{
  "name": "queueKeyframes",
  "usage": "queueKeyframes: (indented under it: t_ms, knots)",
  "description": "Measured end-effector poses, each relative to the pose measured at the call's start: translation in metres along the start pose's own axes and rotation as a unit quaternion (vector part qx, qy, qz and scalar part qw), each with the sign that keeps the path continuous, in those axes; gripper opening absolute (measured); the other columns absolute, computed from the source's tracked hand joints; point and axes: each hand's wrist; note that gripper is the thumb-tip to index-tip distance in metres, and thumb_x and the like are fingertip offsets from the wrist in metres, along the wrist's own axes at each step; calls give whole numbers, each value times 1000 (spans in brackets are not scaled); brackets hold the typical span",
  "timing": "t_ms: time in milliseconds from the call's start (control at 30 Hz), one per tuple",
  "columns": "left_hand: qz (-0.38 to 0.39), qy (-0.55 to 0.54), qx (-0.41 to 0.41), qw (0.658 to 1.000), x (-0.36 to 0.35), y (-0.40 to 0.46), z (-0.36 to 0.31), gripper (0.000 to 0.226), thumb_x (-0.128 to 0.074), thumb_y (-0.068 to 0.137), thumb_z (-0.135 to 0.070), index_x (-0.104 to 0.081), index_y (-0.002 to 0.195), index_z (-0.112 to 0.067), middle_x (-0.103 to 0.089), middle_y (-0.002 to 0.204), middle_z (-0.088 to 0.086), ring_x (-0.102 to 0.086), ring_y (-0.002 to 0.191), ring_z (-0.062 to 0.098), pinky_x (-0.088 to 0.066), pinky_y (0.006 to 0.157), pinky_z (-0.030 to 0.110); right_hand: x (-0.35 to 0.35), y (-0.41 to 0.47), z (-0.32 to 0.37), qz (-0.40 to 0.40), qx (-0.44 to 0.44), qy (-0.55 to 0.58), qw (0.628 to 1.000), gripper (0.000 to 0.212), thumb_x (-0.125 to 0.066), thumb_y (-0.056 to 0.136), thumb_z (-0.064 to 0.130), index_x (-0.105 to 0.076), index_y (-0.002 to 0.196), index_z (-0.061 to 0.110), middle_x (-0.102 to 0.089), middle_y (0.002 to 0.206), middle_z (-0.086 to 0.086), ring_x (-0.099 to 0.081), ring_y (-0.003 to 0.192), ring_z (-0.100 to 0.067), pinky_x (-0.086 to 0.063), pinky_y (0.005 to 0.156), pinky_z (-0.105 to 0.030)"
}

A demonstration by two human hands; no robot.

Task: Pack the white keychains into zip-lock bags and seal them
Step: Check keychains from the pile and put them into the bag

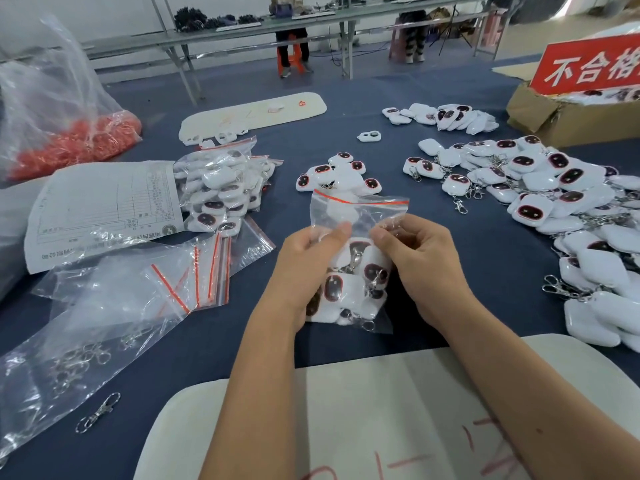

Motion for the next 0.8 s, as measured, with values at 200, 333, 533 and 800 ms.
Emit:
queueKeyframes:
  t_ms: [200,333,533,800]
  knots:
    - [-39,69,-47,996,1,3,2,26,-70,97,-35,-71,84,-12,-58,71,4,-50,49,16,-41,43,25,0,-3,0,-32,23,-27,999,12,-76,94,15,-72,85,22,-73,70,0,-63,56,-8,-53,53,-23]
    - [-69,123,-119,983,3,4,-6,13,-66,98,-21,-74,88,-23,-75,84,-3,-70,82,19,-57,79,37,4,-4,6,77,-2,63,995,8,-74,94,27,-72,101,23,-73,73,-14,-65,50,-27,-53,43,-33]
    - [-190,387,-274,860,-7,3,-14,17,-52,98,-8,-67,95,-17,-65,86,0,-55,89,25,-45,78,42,-1,-10,9,203,-11,-35,979,10,-73,98,11,-63,101,9,-73,72,-15,-73,59,-32,-60,49,-36]
    - [-302,241,-243,890,-57,-15,-21,23,-64,90,-8,-54,110,-14,-56,110,5,-48,98,18,-34,85,25,-4,-10,9,-20,104,-204,973,27,-73,91,15,-64,66,21,-62,62,12,-53,61,-8,-45,61,-23]
Point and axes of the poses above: each hand's wrist, its own y-axis towards the middle knuckle, its own x-axis out of the back of the hand, z = x × y
